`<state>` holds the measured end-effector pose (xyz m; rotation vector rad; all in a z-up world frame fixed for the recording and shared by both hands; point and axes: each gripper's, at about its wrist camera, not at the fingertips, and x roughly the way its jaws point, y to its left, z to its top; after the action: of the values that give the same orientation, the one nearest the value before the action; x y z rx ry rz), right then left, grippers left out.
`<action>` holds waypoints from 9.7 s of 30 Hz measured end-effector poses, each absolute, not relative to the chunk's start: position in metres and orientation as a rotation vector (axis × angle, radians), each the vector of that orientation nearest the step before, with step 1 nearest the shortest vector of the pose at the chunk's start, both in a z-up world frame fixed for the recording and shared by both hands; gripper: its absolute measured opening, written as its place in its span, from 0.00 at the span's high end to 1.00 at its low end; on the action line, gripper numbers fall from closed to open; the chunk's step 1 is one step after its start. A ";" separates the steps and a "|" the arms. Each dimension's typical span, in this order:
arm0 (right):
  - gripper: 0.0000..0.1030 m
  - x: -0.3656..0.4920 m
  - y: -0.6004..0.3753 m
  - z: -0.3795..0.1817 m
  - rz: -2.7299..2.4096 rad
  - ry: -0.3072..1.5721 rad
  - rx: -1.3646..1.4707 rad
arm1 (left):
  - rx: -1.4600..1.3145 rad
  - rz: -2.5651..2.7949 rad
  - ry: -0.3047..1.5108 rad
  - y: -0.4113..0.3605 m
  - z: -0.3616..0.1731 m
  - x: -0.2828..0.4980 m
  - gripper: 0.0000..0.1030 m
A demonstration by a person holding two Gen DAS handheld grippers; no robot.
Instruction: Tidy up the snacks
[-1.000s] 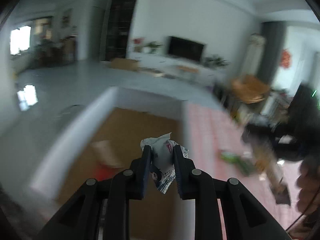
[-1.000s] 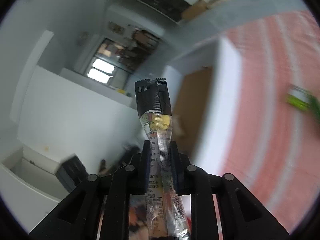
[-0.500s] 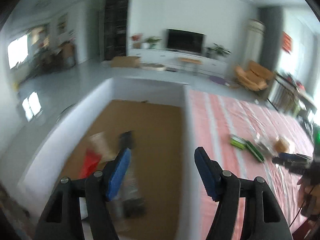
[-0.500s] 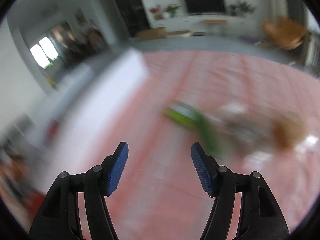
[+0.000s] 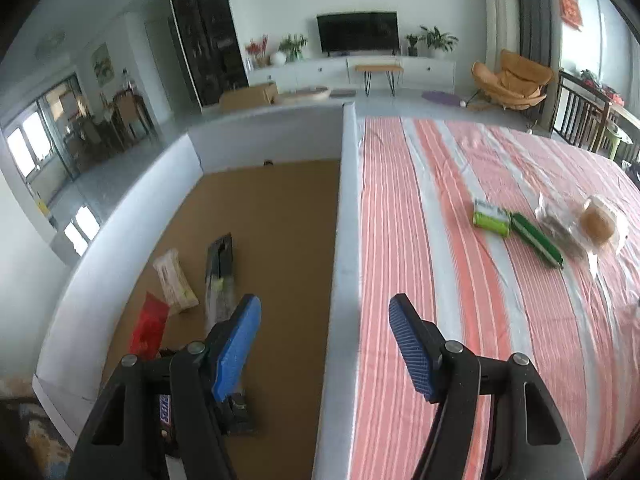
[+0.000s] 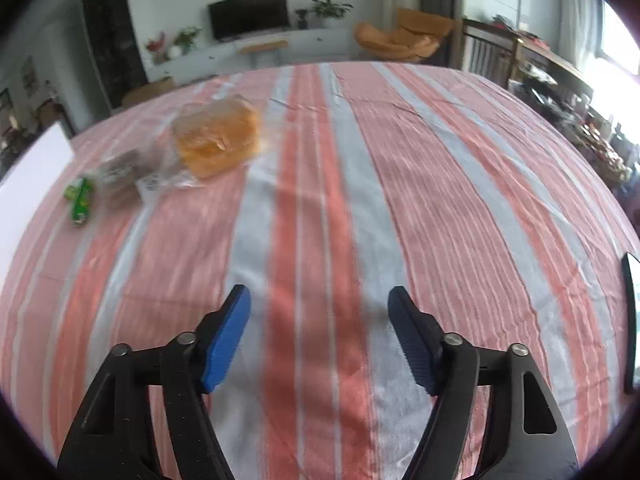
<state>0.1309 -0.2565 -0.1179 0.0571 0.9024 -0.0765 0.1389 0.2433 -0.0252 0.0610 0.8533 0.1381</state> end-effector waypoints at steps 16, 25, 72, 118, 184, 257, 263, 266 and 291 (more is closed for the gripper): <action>0.15 0.150 -0.246 -0.131 -0.083 0.920 0.035 | 0.188 0.202 0.771 0.204 -0.018 0.115 0.36; 0.15 0.150 -0.247 -0.131 -0.082 0.919 0.035 | 0.307 0.179 0.457 0.137 0.034 0.081 0.06; 0.13 0.150 -0.249 -0.131 -0.080 0.919 0.039 | 0.038 -0.112 0.958 0.046 -0.130 0.185 0.00; 0.11 0.145 -0.244 -0.134 -0.074 0.920 0.042 | -0.104 -0.273 1.114 0.083 -0.111 0.201 0.76; 0.10 0.318 -0.048 -0.128 0.328 1.094 -0.236 | 0.043 -0.118 0.957 0.084 -0.135 0.196 0.00; 0.07 0.257 -0.108 -0.088 0.314 1.205 -0.116 | 0.135 -0.250 1.095 0.063 -0.130 0.207 0.06; 0.07 0.301 -0.067 -0.110 0.294 1.209 -0.216 | 0.142 -0.277 1.046 0.052 -0.122 0.196 0.58; 0.27 0.306 -0.071 -0.121 0.280 1.265 -0.188 | 0.105 -0.305 1.043 0.061 -0.120 0.195 0.78; 0.51 0.195 0.134 0.061 1.005 1.061 0.255 | -0.254 0.047 0.652 0.309 0.036 0.067 0.78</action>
<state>0.1947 0.1344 0.0608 0.2545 1.0606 1.0052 0.0671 0.3094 0.0355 -0.2536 0.6517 0.0471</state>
